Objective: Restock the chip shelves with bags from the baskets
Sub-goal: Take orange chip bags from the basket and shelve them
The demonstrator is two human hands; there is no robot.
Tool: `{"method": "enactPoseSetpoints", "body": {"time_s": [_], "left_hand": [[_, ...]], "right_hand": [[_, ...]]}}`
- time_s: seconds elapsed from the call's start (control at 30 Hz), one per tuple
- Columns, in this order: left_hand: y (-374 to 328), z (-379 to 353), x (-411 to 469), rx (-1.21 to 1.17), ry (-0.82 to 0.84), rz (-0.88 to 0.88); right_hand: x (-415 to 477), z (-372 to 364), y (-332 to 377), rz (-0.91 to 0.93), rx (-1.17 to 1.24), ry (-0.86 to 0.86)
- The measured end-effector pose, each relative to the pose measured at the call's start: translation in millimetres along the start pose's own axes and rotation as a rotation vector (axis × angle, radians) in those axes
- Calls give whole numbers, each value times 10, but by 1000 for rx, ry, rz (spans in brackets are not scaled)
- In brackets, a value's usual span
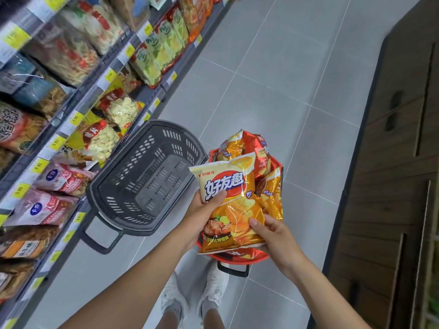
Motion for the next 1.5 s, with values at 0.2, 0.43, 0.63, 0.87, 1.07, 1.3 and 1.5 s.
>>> {"method": "enactPoseSetpoints", "body": {"time_s": [0.2,0.43,0.63,0.87,1.07,1.3,1.5], "left_hand": [[82,37,-34,-15,-23,2],[168,147,-90,-32,-36,20],[160,221,-107,-52,-39,56],[189,384,-60,-6,-98,47],[196,676,-53,-22,-286,-35],[120,1267,-19,27,-520,-188],[175,1597,18,83,-552,-170]], "right_hand": [[-11,-88,-72,-23,28,41],[4,-183,-36,1,-18,69],[34,-257,-49,-16,-30,79],[67,-288,-89,-57,-21,128],[301,-315,59,121,-370,69],[1017,-114,304,451,-1368,-297],[1522,-200,307,238,-1710,-278]]}}
Point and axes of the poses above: each hand's wrist, its own x-axis towards the middle knuckle, its own z-axis out of the back of the hand, y = z × x, the point moved 3 cm from there along x, towards the middle knuckle, and after that the axes turned 3 degrees about -z, right-handed, at the moved point
